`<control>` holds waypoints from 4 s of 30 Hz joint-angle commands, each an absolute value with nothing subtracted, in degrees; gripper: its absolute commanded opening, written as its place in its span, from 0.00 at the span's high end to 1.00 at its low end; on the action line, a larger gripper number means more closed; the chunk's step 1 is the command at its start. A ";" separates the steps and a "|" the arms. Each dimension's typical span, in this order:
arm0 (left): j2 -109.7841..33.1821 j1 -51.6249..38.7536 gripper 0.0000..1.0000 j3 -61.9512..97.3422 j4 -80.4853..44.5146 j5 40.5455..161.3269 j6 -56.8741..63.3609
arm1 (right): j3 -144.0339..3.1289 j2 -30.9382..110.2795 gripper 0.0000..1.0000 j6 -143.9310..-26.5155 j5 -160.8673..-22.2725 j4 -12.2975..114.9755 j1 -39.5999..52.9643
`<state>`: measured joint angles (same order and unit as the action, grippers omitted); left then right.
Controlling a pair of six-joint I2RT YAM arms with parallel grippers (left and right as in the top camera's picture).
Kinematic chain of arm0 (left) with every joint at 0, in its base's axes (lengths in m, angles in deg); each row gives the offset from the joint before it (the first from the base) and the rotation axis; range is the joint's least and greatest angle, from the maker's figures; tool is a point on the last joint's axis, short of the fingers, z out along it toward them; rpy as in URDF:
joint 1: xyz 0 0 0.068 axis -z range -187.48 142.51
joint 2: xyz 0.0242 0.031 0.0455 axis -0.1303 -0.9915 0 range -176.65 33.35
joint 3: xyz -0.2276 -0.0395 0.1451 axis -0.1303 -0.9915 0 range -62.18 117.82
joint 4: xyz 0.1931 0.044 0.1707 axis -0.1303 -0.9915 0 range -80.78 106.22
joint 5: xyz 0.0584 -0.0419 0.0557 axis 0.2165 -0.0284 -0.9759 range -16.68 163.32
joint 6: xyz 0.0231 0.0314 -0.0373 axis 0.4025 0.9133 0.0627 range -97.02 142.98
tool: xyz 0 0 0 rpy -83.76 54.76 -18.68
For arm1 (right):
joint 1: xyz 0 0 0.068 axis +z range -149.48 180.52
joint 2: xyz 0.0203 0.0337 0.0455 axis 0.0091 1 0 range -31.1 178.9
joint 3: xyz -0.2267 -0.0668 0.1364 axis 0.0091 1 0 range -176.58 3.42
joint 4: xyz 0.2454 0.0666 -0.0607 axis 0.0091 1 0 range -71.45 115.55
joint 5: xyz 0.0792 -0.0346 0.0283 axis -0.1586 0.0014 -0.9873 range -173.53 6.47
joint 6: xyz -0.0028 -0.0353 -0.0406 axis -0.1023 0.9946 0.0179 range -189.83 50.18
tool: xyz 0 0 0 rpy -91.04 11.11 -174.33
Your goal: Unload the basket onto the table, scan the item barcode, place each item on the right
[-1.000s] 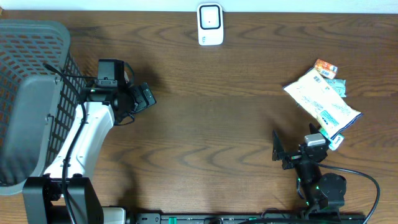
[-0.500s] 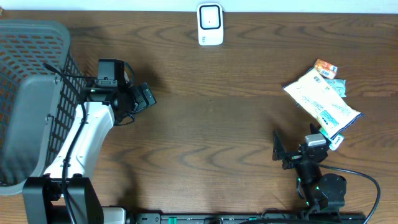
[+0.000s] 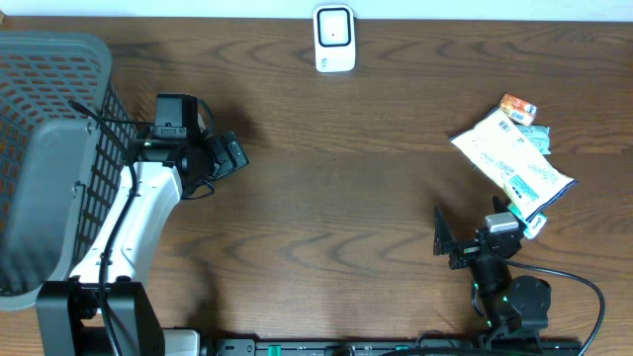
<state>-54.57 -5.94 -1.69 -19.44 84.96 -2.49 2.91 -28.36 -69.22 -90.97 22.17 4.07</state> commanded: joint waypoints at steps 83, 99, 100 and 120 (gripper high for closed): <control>32.94 -8.48 0.03 -61.95 12.36 76.70 34.95 | 3.11 -28.84 0.01 -70.01 -90.27 22.37 3.72; 32.94 -8.48 0.02 -61.95 12.36 76.70 34.93 | 3.11 -28.84 0.01 -70.01 -90.27 22.37 3.72; 32.94 -8.48 0.02 -61.95 12.36 76.70 34.93 | 3.11 -28.84 0.01 -70.01 -90.27 22.37 3.72; 32.94 -8.48 0.02 -61.95 12.38 76.70 34.93 | 3.11 -28.84 0.01 -70.01 -90.27 22.37 3.72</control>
